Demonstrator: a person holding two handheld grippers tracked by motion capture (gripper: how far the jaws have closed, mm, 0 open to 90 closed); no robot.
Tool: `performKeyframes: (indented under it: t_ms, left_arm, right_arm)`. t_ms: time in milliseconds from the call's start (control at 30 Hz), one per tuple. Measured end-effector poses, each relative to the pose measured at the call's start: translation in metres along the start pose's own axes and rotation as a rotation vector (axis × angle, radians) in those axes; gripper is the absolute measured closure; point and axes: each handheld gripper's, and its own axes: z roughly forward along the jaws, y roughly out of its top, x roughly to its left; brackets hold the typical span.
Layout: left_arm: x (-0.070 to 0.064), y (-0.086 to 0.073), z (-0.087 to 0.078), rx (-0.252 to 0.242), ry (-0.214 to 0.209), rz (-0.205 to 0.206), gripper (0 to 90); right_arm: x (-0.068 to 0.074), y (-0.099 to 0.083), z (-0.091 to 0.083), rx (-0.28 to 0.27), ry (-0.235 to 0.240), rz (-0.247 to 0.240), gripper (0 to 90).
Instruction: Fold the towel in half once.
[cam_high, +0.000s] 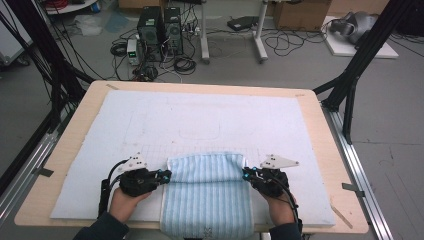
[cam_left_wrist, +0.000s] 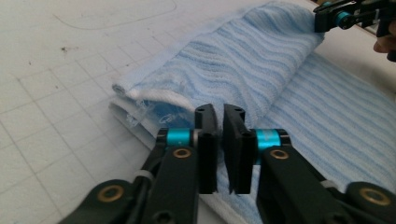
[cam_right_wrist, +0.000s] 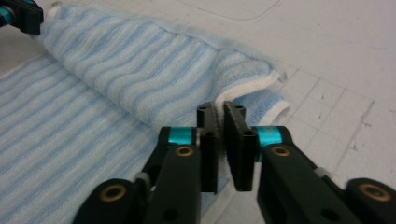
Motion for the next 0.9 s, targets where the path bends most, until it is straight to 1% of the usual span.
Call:
performKeyframes:
  t_ms: [33, 67, 100, 167, 200, 233, 267, 300, 333, 367, 400, 433, 467, 533, 600, 633, 700, 767, 800, 833, 867, 900]
  left_arm:
    - [0.002, 0.001, 0.000, -0.018, 0.015, -0.008, 63.5]
    - [0.005, 0.003, 0.000, -0.051, 0.033, -0.027, 53.4]
    - [0.008, 0.006, -0.001, -0.063, 0.046, -0.033, 50.2]
    - [0.014, 0.013, -0.002, -0.083, 0.071, -0.041, 44.7]
    - [0.017, 0.016, -0.003, -0.102, 0.075, -0.042, 43.9]
    - [0.020, 0.019, -0.003, -0.120, 0.075, -0.053, 43.9]
    - [0.023, 0.022, -0.002, -0.120, 0.086, -0.058, 43.0]
    - [0.026, 0.026, -0.001, -0.109, 0.104, -0.051, 42.0]
    - [0.029, 0.028, 0.000, -0.114, 0.110, -0.050, 41.9]
    - [0.032, 0.030, 0.002, -0.121, 0.112, -0.060, 41.8]
    - [0.035, 0.031, 0.003, -0.134, 0.114, -0.085, 41.7]
    - [0.038, 0.031, 0.006, -0.137, 0.112, -0.107, 40.9]
    - [0.040, 0.030, 0.009, -0.133, 0.113, -0.117, 40.8]
    - [0.043, 0.028, 0.017, -0.109, 0.122, -0.126, 40.9]
    - [0.043, 0.027, 0.024, -0.082, 0.118, -0.130, 41.3]
    - [0.042, 0.026, 0.026, -0.074, 0.115, -0.126, 41.7]
    - [0.042, 0.024, 0.033, -0.045, 0.114, -0.121, 42.5]
    - [0.043, 0.023, 0.036, -0.019, 0.122, -0.110, 43.9]
    - [0.044, 0.022, 0.038, -0.001, 0.124, -0.114, 44.7]
    - [0.044, 0.023, 0.038, 0.001, 0.127, -0.115, 46.7]
    - [0.044, 0.023, 0.038, 0.005, 0.120, -0.111, 50.5]
    - [0.043, 0.024, 0.039, 0.036, 0.122, -0.092, 56.1]
  right_arm:
    - [-0.001, 0.000, 0.000, -0.005, -0.004, 0.012, 71.0]
    - [-0.002, 0.001, -0.001, -0.013, -0.007, 0.024, 67.4]
    - [-0.003, 0.004, -0.001, -0.021, -0.021, 0.027, 63.5]
    - [-0.006, 0.010, -0.002, -0.038, -0.030, 0.045, 57.7]
    - [-0.008, 0.013, -0.003, -0.046, -0.037, 0.055, 55.2]
    - [-0.010, 0.016, -0.003, -0.053, -0.042, 0.060, 53.3]
    - [-0.011, 0.019, -0.002, -0.056, -0.051, 0.063, 51.1]
    - [-0.013, 0.022, 0.000, -0.058, -0.060, 0.063, 50.1]
    - [-0.015, 0.025, 0.002, -0.056, -0.063, 0.072, 48.5]
    - [-0.016, 0.027, 0.004, -0.053, -0.067, 0.075, 48.0]
    - [-0.018, 0.029, 0.006, -0.048, -0.072, 0.076, 47.7]
    - [-0.019, 0.031, 0.009, -0.038, -0.073, 0.079, 47.0]
    - [-0.020, 0.033, 0.012, -0.032, -0.073, 0.081, 46.8]
    - [-0.023, 0.037, 0.020, -0.009, -0.073, 0.083, 46.8]
    - [-0.024, 0.040, 0.026, 0.020, -0.078, 0.078, 46.7]
    - [-0.025, 0.041, 0.031, 0.043, -0.085, 0.079, 46.7]
    - [-0.027, 0.043, 0.038, 0.067, -0.084, 0.086, 46.8]
    - [-0.028, 0.044, 0.044, 0.091, -0.082, 0.084, 47.2]
    - [-0.028, 0.044, 0.047, 0.097, -0.083, 0.078, 48.1]
    - [-0.028, 0.044, 0.049, 0.113, -0.082, 0.078, 50.2]
    - [-0.028, 0.043, 0.052, 0.128, -0.087, 0.071, 52.6]
    - [-0.028, 0.043, 0.054, 0.141, -0.093, 0.074, 55.5]
